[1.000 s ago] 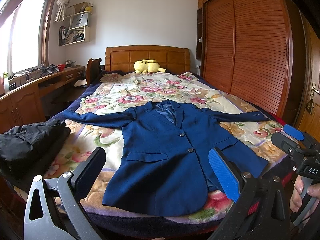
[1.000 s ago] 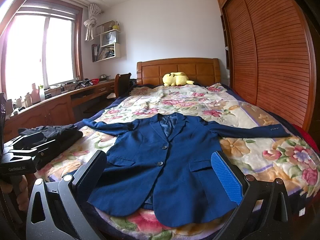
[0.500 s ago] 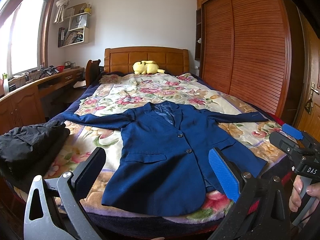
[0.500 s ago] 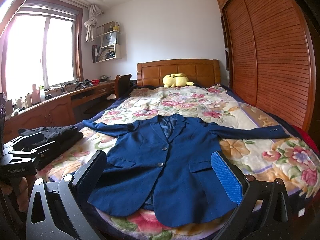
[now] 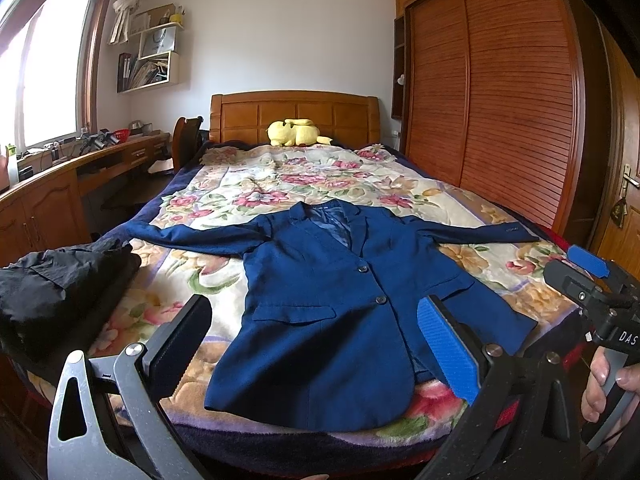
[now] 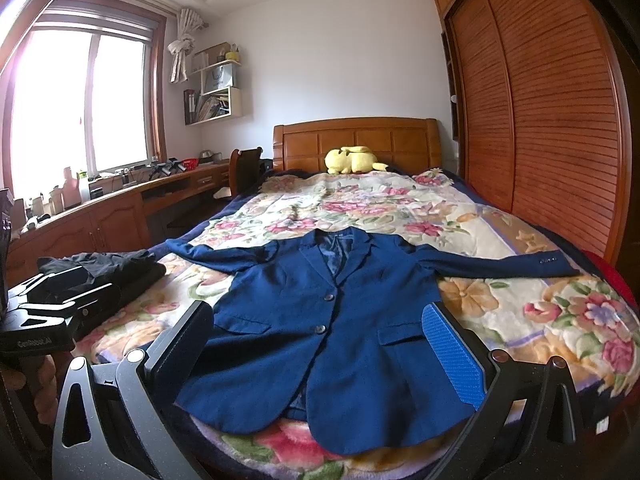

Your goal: Fold large clothes

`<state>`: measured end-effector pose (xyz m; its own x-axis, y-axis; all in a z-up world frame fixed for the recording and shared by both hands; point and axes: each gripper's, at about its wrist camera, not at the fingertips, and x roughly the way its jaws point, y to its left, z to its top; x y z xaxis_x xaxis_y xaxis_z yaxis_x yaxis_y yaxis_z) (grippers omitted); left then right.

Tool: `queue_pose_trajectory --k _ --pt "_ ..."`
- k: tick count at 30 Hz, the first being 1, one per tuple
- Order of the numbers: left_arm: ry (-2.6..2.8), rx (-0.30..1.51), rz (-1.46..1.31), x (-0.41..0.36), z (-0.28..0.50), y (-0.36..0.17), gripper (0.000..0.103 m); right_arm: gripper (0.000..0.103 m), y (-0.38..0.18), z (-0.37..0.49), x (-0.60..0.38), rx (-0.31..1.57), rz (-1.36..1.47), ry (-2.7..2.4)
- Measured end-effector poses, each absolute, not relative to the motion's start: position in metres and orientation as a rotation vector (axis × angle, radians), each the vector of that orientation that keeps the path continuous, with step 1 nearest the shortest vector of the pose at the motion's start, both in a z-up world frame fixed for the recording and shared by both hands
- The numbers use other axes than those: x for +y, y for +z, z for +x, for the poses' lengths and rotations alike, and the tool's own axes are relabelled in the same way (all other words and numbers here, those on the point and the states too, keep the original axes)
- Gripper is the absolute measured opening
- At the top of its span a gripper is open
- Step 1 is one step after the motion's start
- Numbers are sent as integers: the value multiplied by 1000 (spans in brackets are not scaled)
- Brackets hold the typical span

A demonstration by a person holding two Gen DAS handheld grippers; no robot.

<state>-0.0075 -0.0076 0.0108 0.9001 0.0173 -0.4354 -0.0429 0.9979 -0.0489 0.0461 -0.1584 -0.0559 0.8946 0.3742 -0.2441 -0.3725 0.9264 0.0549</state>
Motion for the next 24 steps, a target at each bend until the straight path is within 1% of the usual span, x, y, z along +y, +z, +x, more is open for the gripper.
queue_pose_trajectory --k 24 --pt "28 452 -62 -6 -2 1 103 103 -57 44 -160 260 17 395"
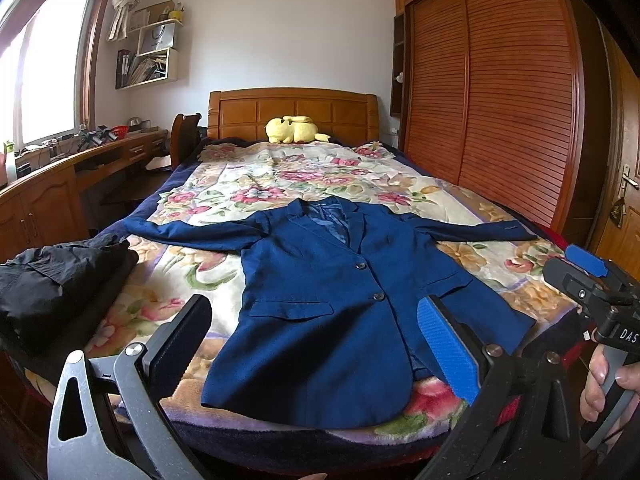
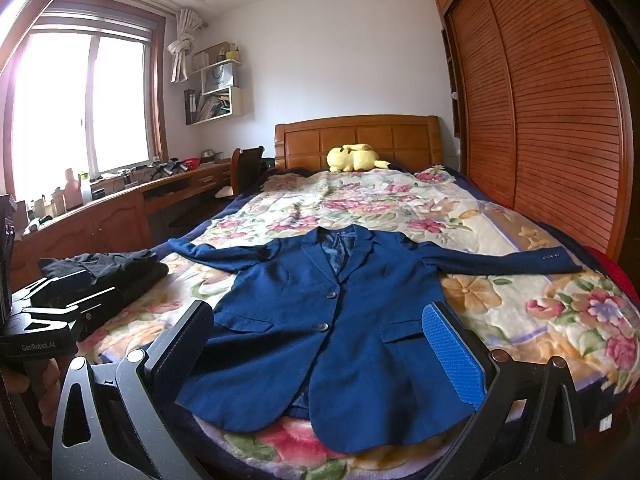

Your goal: Fold large clothes

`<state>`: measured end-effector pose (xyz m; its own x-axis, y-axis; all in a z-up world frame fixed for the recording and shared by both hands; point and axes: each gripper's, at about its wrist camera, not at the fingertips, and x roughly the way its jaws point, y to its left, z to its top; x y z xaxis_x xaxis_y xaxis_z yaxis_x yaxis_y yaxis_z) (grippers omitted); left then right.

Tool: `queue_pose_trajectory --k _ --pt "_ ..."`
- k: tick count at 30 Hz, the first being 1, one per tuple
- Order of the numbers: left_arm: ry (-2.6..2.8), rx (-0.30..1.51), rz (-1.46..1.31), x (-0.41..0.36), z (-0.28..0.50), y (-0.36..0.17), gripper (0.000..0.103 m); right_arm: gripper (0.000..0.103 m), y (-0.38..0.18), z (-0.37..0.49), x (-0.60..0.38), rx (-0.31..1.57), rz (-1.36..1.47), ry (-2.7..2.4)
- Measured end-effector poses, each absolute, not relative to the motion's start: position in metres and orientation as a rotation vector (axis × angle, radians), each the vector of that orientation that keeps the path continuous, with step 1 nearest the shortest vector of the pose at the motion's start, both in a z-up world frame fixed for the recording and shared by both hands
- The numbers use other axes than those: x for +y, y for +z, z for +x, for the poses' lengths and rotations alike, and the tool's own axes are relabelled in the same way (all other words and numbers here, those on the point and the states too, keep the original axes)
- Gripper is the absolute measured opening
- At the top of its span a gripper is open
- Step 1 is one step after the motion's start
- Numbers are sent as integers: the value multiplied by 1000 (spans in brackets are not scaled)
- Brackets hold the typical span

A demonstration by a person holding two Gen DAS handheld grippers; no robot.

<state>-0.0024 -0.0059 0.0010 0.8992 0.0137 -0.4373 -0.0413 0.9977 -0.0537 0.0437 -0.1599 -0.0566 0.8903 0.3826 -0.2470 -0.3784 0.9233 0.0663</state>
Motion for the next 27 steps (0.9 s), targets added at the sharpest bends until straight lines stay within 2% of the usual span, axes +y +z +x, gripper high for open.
queue_pose_trajectory --k 13,27 --pt "36 482 -66 3 12 -24 103 103 -62 59 -153 289 3 404" --pt "89 533 -39 45 56 -56 103 103 -73 131 -124 357 -28 440"
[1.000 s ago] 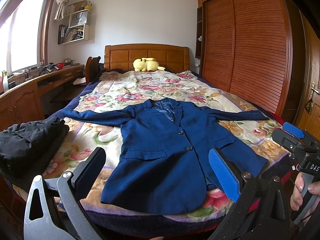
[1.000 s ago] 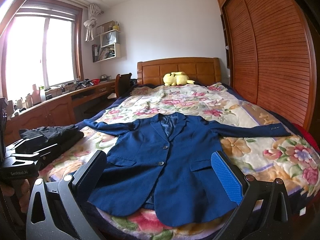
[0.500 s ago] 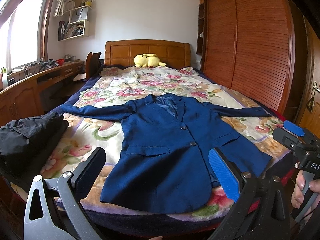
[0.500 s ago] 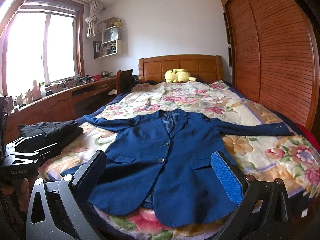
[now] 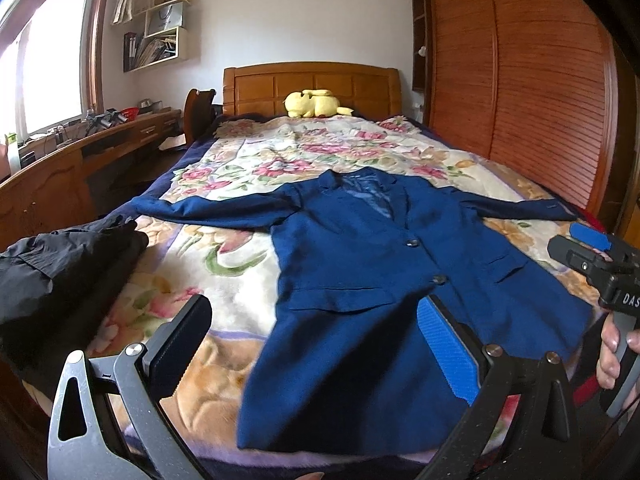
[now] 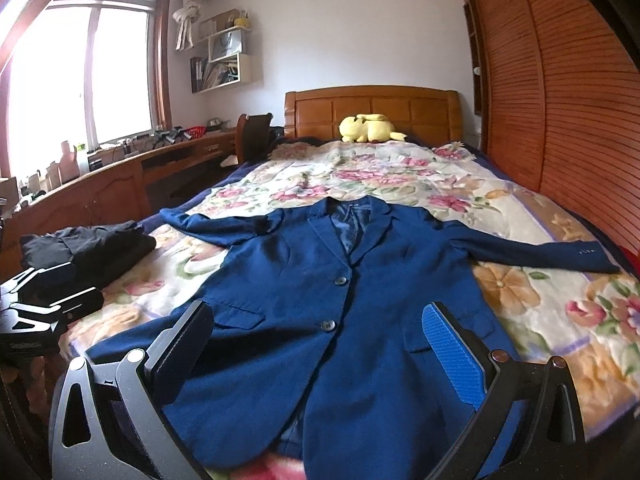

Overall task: Fold large clothes
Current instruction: 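Lower the left gripper to the jacket sleeve cuff and close on it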

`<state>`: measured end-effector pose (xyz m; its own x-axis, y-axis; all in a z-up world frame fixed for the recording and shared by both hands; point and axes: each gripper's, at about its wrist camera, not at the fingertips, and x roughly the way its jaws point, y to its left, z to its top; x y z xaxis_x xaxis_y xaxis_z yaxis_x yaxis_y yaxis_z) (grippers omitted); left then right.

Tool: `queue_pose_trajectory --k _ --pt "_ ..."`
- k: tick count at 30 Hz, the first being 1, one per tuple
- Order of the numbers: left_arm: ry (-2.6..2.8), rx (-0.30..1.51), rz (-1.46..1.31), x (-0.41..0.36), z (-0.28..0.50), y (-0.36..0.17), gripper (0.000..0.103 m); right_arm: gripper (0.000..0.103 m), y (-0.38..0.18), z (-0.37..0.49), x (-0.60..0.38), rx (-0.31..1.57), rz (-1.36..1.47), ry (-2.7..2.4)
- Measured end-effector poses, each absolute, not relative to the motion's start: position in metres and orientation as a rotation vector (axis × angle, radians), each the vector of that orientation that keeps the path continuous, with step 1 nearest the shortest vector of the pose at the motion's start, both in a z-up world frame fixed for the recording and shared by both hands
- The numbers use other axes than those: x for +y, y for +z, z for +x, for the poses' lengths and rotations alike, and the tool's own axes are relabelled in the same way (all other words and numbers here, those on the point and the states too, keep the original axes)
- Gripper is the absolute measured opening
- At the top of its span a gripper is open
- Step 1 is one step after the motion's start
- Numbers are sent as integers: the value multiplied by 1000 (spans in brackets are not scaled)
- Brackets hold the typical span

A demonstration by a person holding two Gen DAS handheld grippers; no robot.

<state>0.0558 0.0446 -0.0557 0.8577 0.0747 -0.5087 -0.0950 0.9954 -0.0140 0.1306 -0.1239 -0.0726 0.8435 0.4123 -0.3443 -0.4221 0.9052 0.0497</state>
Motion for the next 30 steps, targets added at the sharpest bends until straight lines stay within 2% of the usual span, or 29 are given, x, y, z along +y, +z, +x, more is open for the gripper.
queue_pose_trajectory --k 17,30 --pt "144 595 -45 113 138 -81 103 103 -85 215 -71 392 -76 543" --pt "161 683 -72 190 237 -96 103 103 -106 267 -52 477 -179 587"
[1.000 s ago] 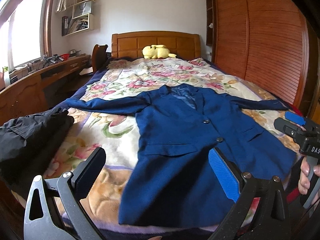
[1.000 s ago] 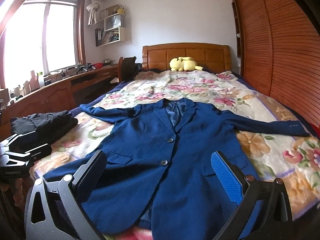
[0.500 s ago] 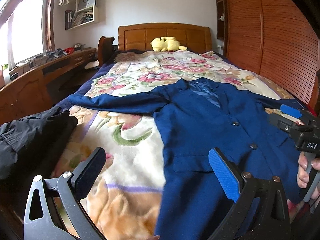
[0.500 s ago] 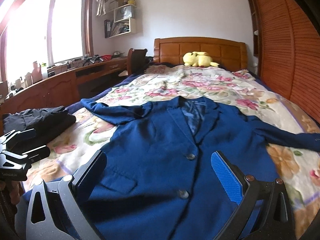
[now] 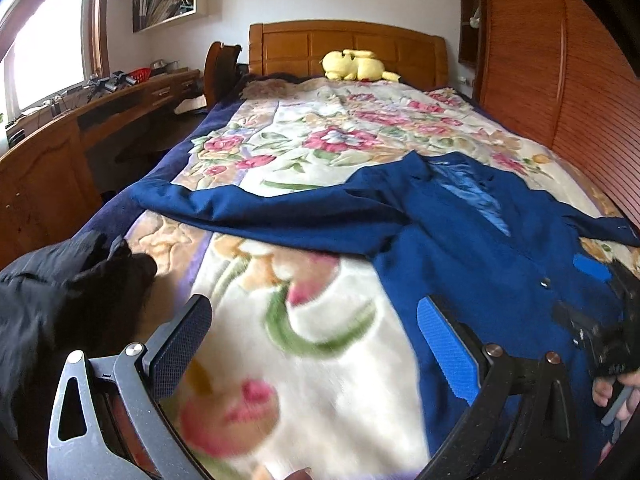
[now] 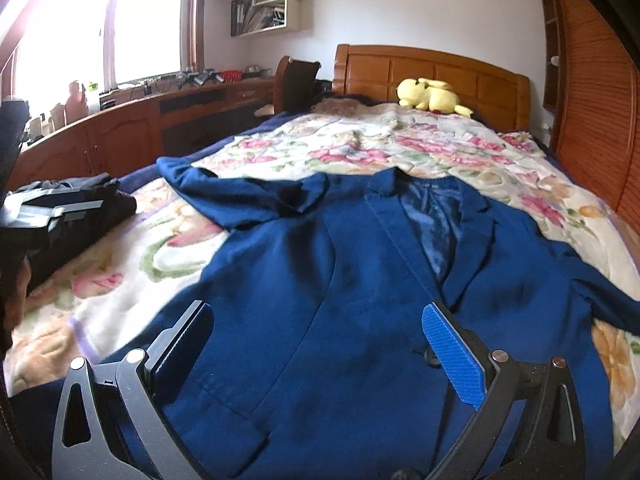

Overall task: Fold large clothes
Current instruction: 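Lower the left gripper to the jacket sleeve cuff and close on it, then lift the held sleeve with the left gripper and fold it across the jacket body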

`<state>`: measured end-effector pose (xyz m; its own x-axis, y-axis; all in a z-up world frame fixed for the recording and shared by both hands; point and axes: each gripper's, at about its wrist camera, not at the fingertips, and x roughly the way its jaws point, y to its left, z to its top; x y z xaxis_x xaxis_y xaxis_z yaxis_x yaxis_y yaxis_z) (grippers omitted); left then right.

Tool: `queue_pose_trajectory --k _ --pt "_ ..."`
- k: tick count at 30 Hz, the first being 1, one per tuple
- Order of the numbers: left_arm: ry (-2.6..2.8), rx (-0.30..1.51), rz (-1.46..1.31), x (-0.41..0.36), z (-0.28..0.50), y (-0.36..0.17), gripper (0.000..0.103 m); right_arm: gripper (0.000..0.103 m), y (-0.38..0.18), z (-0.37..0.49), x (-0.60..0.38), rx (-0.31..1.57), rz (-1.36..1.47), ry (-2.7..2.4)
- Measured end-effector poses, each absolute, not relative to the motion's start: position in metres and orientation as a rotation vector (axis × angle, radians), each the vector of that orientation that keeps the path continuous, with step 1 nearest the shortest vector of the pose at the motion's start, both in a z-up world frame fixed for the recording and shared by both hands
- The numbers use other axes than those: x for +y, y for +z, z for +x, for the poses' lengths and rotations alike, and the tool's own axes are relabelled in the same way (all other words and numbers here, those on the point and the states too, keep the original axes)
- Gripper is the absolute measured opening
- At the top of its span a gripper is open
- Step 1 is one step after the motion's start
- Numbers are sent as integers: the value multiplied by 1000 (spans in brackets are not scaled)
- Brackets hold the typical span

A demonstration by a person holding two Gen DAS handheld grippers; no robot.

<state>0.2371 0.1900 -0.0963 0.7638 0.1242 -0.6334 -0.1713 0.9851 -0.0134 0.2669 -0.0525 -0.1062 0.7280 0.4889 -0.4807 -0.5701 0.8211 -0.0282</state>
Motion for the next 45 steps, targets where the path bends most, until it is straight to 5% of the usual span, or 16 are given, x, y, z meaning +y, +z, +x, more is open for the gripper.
queue_pose_trajectory --k 15,24,30,32,35,38,45 --pt "241 791 -164 280 358 -124 103 103 -113 266 -77 553 -184 589" --pt "302 815 -281 328 410 -135 87 103 -113 271 -62 553 -206 579" --pt "293 869 -278 329 434 -150 61 103 -115 277 -53 556 -213 581" --pt "294 886 -267 327 438 -153 35 103 -115 277 -52 555 -213 581" --pt "294 917 -233 324 445 -154 14 103 -115 277 -52 555 -213 581" --pt "296 934 -185 316 447 -149 5 103 -115 277 -53 555 -212 581" --pt "195 853 -81 257 429 -93 4 103 -114 277 -48 544 -217 581"
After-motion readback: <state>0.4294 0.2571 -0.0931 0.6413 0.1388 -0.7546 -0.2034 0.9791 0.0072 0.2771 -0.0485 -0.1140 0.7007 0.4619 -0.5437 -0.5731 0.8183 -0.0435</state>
